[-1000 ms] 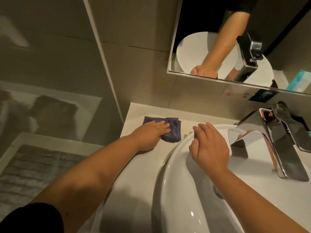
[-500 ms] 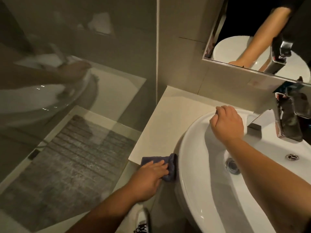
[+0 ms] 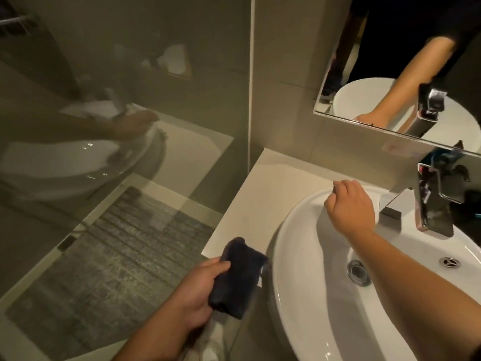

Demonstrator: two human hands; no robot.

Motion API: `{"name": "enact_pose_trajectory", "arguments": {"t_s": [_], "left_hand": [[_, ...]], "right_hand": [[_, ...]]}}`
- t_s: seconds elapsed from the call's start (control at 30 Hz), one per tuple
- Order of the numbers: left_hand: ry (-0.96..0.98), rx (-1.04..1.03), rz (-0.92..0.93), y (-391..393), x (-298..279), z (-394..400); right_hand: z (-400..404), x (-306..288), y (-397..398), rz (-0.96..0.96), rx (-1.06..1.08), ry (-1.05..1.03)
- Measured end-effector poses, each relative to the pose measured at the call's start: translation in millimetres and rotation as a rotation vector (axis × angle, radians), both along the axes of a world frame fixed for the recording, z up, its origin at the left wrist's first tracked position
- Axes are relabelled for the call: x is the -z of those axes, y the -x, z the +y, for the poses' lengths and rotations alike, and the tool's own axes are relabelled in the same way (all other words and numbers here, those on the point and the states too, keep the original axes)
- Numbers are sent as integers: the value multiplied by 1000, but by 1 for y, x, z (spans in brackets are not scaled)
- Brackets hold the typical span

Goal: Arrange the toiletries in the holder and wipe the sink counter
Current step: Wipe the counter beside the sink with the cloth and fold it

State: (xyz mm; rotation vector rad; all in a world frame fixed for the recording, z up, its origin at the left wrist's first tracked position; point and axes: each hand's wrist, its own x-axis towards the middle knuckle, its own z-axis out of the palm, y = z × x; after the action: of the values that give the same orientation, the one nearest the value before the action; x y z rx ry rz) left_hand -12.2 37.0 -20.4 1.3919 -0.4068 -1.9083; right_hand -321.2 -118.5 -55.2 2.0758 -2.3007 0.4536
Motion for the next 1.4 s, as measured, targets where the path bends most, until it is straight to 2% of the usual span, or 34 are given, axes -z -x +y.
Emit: {"name": "enact_pose_trajectory", "arguments": {"t_s": [0.1,0.17,0.33,0.43,0.5,0.57,0.6,0.7,0.83,0.93,1.13,1.3,1.4], "left_hand": [[127,-128,-74,11,-19,-62],[258,-170,-236,21,-21,-111],[621,-38,-608,79,-14,-223],[967,338,-899,122,7,-270],[1160,751,-1056,148,34,-296],[1285,1185,-1175,171,63,-314],[1324,1334,-1213,179,74,-319],[1419,1440,-1225,186,91,-325],[1469,1438,-1175,171,91,-315],[1431,1426,-1137,149,87,-291],[1260,1304,-1159,84,86,-218],[1107,1158,-1247,37,84,-133],[1043,1118,-1305,24,85,-79]], "right_hand": [[-3,5,2,6,17,6],[-6,8,3,8,27,3],[-10,15,4,14,46,12],[-11,15,2,14,78,14],[-11,18,1,25,110,11],[-12,21,1,24,126,40],[-12,24,1,27,125,62],[-15,27,2,41,126,114],[-13,24,0,51,129,106],[-13,24,1,29,113,104],[-12,18,1,18,84,48],[-9,14,2,22,52,23],[-7,13,5,-1,28,-67]]}}
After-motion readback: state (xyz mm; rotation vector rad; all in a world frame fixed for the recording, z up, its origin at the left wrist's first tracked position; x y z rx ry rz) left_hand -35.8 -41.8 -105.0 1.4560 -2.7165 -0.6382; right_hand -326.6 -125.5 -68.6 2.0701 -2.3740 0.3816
